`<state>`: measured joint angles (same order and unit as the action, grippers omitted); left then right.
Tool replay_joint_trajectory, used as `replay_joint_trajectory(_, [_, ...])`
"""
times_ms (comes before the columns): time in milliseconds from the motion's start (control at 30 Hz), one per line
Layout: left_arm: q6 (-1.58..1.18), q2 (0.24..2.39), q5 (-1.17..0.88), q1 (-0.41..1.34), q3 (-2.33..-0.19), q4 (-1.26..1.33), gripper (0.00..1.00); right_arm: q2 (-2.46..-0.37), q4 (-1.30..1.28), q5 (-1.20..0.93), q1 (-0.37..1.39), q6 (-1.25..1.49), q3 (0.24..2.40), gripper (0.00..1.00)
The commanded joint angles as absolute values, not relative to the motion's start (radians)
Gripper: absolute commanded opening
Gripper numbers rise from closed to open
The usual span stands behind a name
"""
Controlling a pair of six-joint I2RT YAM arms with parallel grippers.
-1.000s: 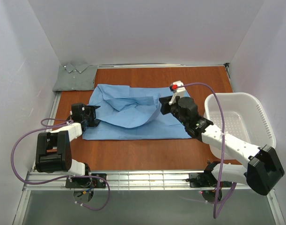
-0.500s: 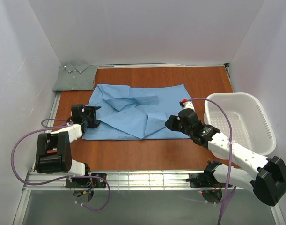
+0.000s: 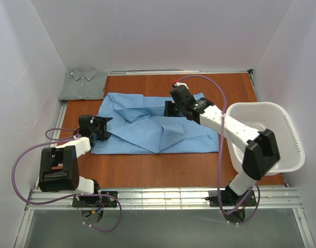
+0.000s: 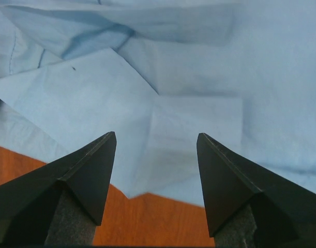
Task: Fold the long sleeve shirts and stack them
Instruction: Fold the shirt
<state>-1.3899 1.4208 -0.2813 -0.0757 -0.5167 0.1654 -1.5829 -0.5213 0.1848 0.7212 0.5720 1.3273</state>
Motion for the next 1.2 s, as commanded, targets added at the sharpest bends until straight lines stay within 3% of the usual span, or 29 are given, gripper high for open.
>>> replay_joint_trajectory(0, [-1.329,1.399,-0.296,-0.081,-0.526,0.153,0.76,-1.762,-0.721,0.239,0.785,0.368,1.515,0.60])
replay_joint_trajectory(133, [-1.309,1.404,-0.302,-0.080,-0.531,0.150,0.76,-1.968,-0.897,0.316,0.839,0.298,1.802,0.60])
replay_joint_trajectory(267, [-1.289,1.399,-0.302,-0.080,-0.535,0.144,0.76,-2.106,-0.985,0.368,0.880,0.267,1.919,0.56])
replay_joint_trajectory(367, [-1.272,1.390,-0.298,-0.080,-0.537,0.137,0.76,-2.161,-1.011,0.406,0.905,0.247,1.950,0.49])
replay_joint_trajectory(733, [-1.261,1.387,-0.299,-0.080,-0.523,0.129,0.76,-2.293,-1.103,0.707,0.939,0.207,2.003,0.49])
replay_joint_trajectory(1167, [-1.255,1.390,-0.301,-0.080,-0.518,0.126,0.76,-2.290,-1.131,0.795,0.939,0.213,1.947,0.50])
